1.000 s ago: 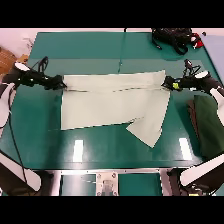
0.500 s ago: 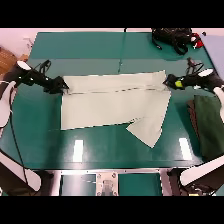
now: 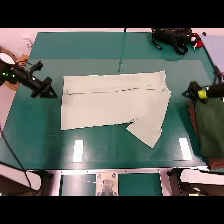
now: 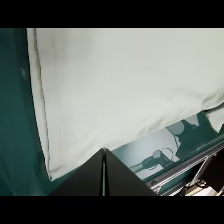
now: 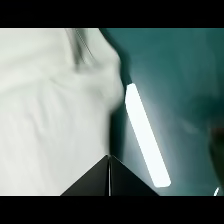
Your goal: Fold the shirts.
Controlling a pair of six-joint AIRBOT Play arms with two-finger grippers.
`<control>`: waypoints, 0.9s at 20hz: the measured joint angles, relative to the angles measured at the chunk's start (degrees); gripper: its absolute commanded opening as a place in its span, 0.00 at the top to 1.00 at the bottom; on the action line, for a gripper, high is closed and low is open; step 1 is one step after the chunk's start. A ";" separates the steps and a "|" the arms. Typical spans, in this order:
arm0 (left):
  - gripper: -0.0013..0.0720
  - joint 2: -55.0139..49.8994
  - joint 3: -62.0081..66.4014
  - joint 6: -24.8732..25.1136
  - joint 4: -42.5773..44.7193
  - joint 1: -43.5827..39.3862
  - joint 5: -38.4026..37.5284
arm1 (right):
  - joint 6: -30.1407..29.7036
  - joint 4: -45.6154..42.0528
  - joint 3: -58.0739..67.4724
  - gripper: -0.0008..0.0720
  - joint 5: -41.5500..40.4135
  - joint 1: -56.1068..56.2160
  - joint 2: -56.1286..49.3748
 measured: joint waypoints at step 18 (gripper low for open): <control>0.21 33.38 -56.48 -8.52 -5.49 -16.39 43.06 | 0.44 7.67 -38.93 0.46 -6.14 3.04 18.14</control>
